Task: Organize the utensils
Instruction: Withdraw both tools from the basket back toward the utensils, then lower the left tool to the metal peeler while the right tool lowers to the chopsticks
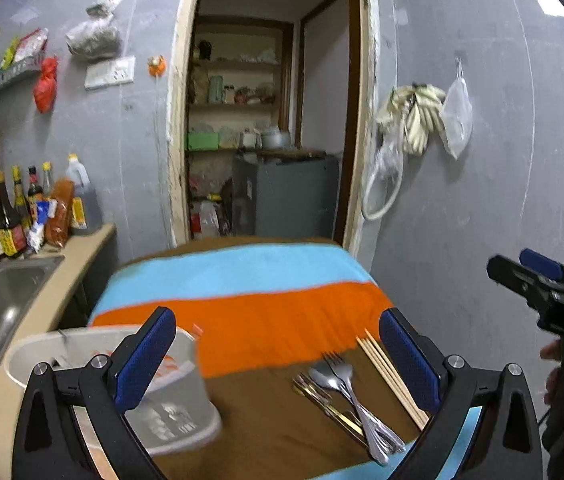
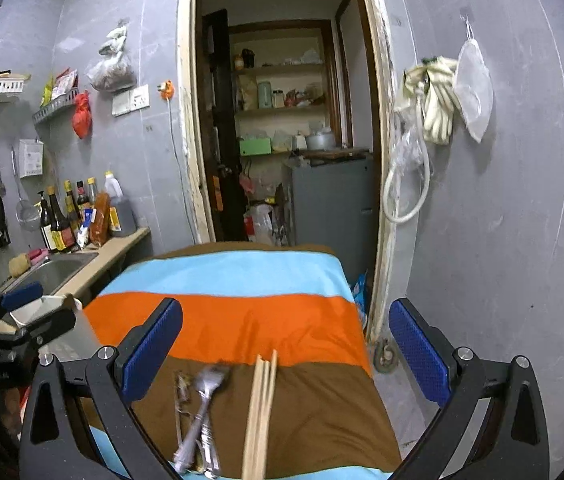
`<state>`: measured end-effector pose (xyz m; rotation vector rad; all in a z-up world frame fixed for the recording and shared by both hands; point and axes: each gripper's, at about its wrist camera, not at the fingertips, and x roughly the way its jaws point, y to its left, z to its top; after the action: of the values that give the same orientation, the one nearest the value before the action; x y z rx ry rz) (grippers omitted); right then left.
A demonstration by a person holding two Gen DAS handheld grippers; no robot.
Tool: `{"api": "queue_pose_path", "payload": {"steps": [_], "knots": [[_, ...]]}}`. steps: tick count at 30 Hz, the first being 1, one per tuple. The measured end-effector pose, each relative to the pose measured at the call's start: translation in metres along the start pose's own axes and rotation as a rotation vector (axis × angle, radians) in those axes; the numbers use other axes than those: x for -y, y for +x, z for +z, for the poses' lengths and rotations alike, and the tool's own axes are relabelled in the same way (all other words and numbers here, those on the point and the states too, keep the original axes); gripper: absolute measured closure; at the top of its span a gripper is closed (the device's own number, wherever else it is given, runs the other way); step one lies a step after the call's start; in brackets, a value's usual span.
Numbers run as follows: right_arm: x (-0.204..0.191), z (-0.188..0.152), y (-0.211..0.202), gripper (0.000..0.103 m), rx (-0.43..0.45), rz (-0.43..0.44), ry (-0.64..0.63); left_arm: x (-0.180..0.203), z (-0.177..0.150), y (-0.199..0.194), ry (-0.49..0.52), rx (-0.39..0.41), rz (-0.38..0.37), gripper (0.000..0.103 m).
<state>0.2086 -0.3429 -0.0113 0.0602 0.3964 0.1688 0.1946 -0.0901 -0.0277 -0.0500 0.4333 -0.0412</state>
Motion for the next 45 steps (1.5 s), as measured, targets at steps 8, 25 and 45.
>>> {"api": "queue_pose_path", "payload": {"steps": [8,25,45], "knots": [[0.034,-0.030,0.034,0.002,-0.095,0.030,0.017,0.019,-0.027,0.033,-0.018,-0.130,-0.007,0.001],[0.032,-0.105,0.141,0.063,-0.412,0.197,0.048,0.010,-0.071,0.115,-0.159,-0.431,0.006,0.041],[0.004,-0.113,0.172,0.069,-0.495,0.277,-0.053,0.003,-0.083,0.148,-0.306,-0.542,-0.049,0.071]]}}
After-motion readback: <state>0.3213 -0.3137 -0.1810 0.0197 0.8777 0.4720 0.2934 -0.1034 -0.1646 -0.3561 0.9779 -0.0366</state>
